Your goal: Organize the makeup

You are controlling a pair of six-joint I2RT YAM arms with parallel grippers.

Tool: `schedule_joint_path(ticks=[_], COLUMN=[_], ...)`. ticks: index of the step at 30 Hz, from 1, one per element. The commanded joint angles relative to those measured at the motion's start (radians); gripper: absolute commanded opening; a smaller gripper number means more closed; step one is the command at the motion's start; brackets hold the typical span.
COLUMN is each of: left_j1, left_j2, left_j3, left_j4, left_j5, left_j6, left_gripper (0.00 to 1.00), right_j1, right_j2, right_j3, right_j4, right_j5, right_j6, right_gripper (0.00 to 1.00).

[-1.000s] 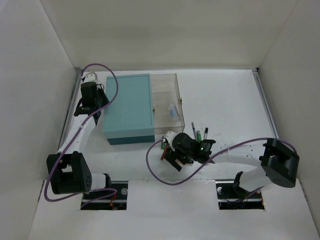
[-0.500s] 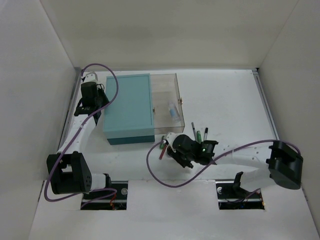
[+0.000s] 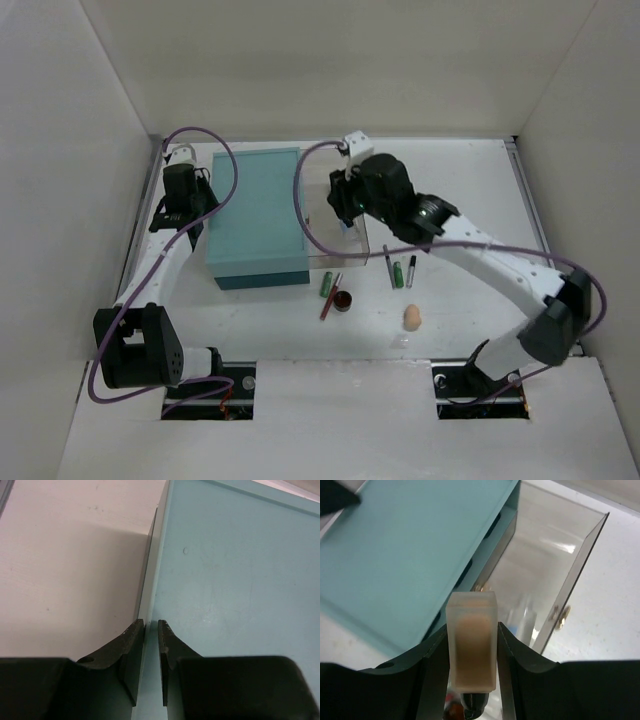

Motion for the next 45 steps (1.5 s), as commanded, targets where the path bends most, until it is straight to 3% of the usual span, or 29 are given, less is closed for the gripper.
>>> schedule_joint_path(ticks=[1,6,15,17,18,21,23,26,28,30,34,41,45], left_j1=[-0.013,-0.012,-0.004,-0.007,-0.007,-0.01,-0.012,-0.013,-0.017,-0.018,-0.026,-0.046,-0.053], left_j2=[0.0,0.003,-0.001,0.003,0.003,0.005,0.003,0.0,0.0,0.0,-0.006,-0.007,-0.007], left_j3=[-0.026,-0.022,-0.02,-0.02,-0.02,-0.022,-0.022,-0.023,-0.025,-0.023,-0.023,-0.034,-0.034], left_j4=[-0.064,-0.069,-0.07,-0.07,-0.07,-0.07,-0.07,-0.07,-0.07,-0.07,-0.07,-0.069,-0.072], left_j5=[0.005,0.0,0.0,0.0,0.0,0.0,0.0,0.0,0.0,0.0,-0.003,-0.015,-0.029], left_j6=[0.011,0.011,0.013,0.014,0.014,0.014,0.014,0.014,0.014,0.014,0.014,0.014,0.016], left_gripper=[0.15,0.15,0.15,0.15,0.15,0.15,0.15,0.15,0.15,0.15,0.15,0.15,0.15], right_j1=[-0.041,-0.067,-0.071,-0.071,-0.07,-0.067,-0.067,-0.067,-0.067,-0.067,-0.029,0.12,0.229], right_j2=[0.194,0.393,0.509,0.513,0.512,0.495,0.475,0.447,0.424,0.391,0.23,-0.112,-0.159], right_j3=[0.168,0.364,0.345,0.332,0.328,0.312,0.299,0.282,0.266,0.248,0.115,-0.281,-0.445], right_j4=[0.024,-0.061,-0.076,-0.076,-0.076,-0.076,-0.076,-0.082,-0.087,-0.087,-0.067,-0.015,-0.013], right_j5=[0.032,0.052,0.07,0.07,0.07,0.073,0.073,0.067,0.072,0.068,0.075,0.053,0.036], right_j6=[0.09,0.195,0.287,0.295,0.293,0.281,0.275,0.249,0.236,0.229,0.187,0.138,0.166], right_gripper=[0.1,0.1,0.17,0.24,0.33,0.36,0.45,0.49,0.64,0.7,0.74,0.82,0.84])
